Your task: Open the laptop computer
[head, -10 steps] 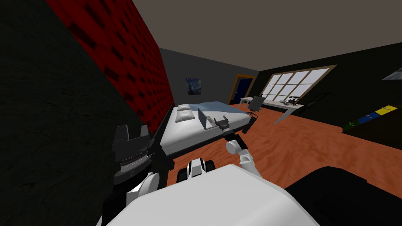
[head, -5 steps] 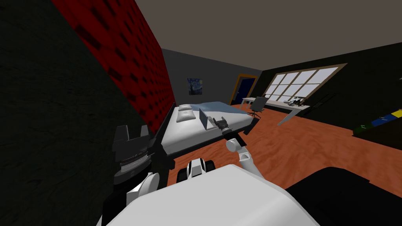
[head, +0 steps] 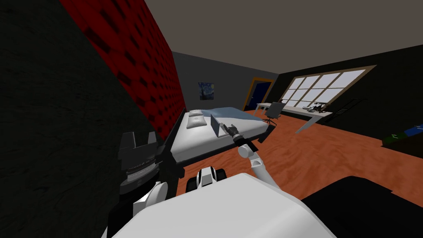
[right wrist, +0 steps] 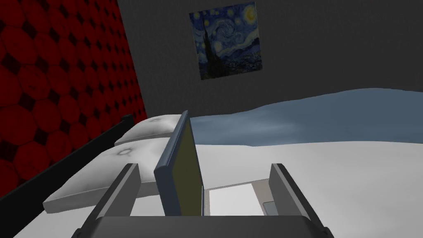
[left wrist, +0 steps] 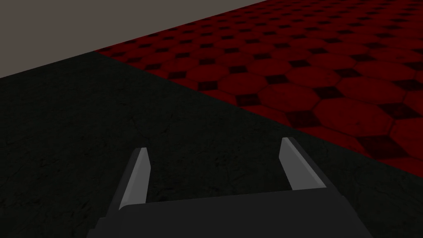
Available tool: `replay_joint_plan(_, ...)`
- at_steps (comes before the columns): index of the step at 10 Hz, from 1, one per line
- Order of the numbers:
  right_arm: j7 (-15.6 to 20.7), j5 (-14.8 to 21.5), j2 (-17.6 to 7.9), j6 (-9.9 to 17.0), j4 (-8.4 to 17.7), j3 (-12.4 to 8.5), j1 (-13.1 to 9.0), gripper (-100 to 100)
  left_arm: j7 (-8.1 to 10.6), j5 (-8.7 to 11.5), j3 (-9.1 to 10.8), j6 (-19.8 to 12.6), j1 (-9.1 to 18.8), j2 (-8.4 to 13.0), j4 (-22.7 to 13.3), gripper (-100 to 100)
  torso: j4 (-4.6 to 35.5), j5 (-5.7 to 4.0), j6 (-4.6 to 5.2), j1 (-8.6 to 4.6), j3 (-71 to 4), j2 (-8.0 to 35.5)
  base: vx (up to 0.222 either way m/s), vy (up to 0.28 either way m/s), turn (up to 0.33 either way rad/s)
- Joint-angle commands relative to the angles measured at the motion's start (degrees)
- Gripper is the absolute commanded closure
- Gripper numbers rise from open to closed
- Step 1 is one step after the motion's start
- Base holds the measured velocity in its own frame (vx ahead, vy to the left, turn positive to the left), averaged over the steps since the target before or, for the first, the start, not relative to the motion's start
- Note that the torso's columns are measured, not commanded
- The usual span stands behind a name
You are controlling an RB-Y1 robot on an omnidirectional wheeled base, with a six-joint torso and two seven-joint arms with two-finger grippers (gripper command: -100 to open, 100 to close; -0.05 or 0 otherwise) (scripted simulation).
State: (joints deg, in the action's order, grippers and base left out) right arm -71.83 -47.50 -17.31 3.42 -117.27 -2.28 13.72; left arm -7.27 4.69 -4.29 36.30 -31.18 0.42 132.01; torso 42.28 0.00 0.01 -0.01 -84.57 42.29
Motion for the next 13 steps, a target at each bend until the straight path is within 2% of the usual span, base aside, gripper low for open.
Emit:
replay_joint_plan(1, -3.94, -2.57, -0.9, 1.68, 1.27, -0.16, -0.94, -100, 0.0, 0.0, 0.0, 0.0, 0.0, 0.0, 0.0, 0, 0.0, 0.0, -0.01, -0.01, 0.0, -0.01, 0.013, -0.003, 0.032)
replay_joint_plan(2, -5.88, -4.73, -1.62, 3.22, 2.31, -0.32, -1.75, -100, 0.0, 0.0, 0.0, 0.0, 0.0, 0.0, 0.0, 0, 0.0, 0.0, 0.0, 0.0, 0.0, 0.0, 0.013, -0.002, 0.048)
replay_joint_plan(3, -6.84, -4.73, -1.62, 3.22, 2.31, -0.32, -1.75, -100, 0.0, 0.0, 0.0, 0.0, 0.0, 0.0, 0.0, 0, 0.0, 0.0, -0.02, 0.01, 0.0, -0.01, 0.011, -0.001, 0.032)
replay_joint_plan(6, -11.73, -8.89, -3.04, 6.18, 4.38, -0.63, -3.32, -100, 0.0, 0.0, 0.0, 0.0, 0.0, 0.0, 0.0, 0, 0.0, 0.0, 0.0, 0.01, 0.0, 0.0, 0.012, 0.0, 0.043)
replay_joint_plan(7, -12.44, -8.89, -3.04, 6.18, 4.38, -0.63, -3.32, -100, 0.0, 0.0, 0.0, 0.0, 0.0, 0.0, 0.0, 0, 0.0, 0.0, -0.02, 0.0, 0.0, -0.01, 0.011, -0.001, 0.028)
replay_joint_plan(10, -17.27, -12.76, -4.37, 8.93, 6.3, -0.92, -4.78, -100, 0.0, 0.0, 0.0, 0.0, 0.0, 0.0, 0.0, 0, 0.0, 0.0, 0.0, 0.0, 0.0, 0.0, 0.011, -0.001, 0.038)
replay_joint_plan(11, -17.63, -12.76, -4.37, 8.93, 6.3, -0.92, -4.78, -100, 0.0, 0.0, 0.0, 0.0, 0.0, 0.0, 0.0, 0, 0.0, 0.0, -0.02, 0.01, 0.0, -0.01, 0.01, -0.002, 0.025)
replay_joint_plan(13, -21.45, -16.22, -5.54, 11.38, 7.96, -1.18, -6.07, -100, 0.0, 0.0, 0.0, 0.0, 0.0, 0.0, 0.0, 0, 0.0, 0.0, -0.01, 0.0, 0.0, 0.0, 0.013, -0.003, 0.06)
